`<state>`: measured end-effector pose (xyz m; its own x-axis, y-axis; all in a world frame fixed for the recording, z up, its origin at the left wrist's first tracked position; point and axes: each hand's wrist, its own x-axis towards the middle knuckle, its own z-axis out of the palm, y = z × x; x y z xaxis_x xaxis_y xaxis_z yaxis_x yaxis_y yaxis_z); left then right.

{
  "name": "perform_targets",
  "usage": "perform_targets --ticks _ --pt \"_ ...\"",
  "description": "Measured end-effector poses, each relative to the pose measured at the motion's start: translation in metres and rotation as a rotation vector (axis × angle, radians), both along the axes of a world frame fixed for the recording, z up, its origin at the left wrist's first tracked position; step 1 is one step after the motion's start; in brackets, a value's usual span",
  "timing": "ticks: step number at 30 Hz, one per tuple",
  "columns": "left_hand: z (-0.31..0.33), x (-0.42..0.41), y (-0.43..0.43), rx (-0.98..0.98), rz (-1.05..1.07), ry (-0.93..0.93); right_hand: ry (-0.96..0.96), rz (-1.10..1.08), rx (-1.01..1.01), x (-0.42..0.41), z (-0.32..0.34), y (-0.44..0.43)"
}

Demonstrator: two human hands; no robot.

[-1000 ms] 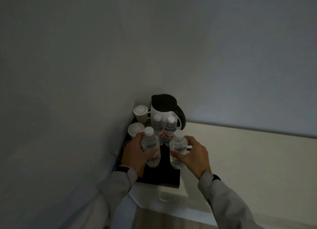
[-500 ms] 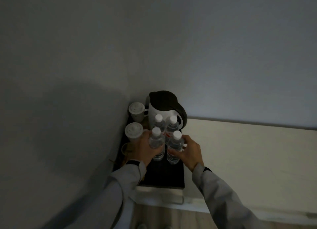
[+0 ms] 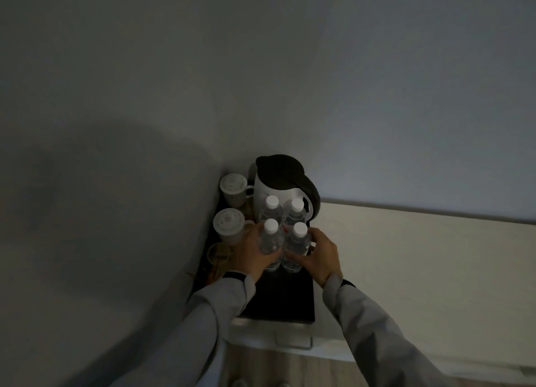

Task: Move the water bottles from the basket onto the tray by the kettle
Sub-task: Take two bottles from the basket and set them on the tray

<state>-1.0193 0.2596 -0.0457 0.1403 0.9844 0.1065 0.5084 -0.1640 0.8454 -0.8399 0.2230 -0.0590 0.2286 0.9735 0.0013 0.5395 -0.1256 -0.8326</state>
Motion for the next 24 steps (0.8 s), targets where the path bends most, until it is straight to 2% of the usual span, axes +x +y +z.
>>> perform_targets --ticks 9,19,24 --pt "-0.011 -0.005 -0.004 -0.183 -0.082 -0.157 -0.012 0.035 -0.005 0.007 0.001 -0.004" --pt "0.001 -0.023 0.016 -0.103 -0.289 0.038 -0.079 0.086 0.029 0.016 0.007 -0.001" --pt "0.003 -0.024 0.021 -0.102 -0.284 0.097 -0.095 0.087 0.037 0.016 0.008 0.001"
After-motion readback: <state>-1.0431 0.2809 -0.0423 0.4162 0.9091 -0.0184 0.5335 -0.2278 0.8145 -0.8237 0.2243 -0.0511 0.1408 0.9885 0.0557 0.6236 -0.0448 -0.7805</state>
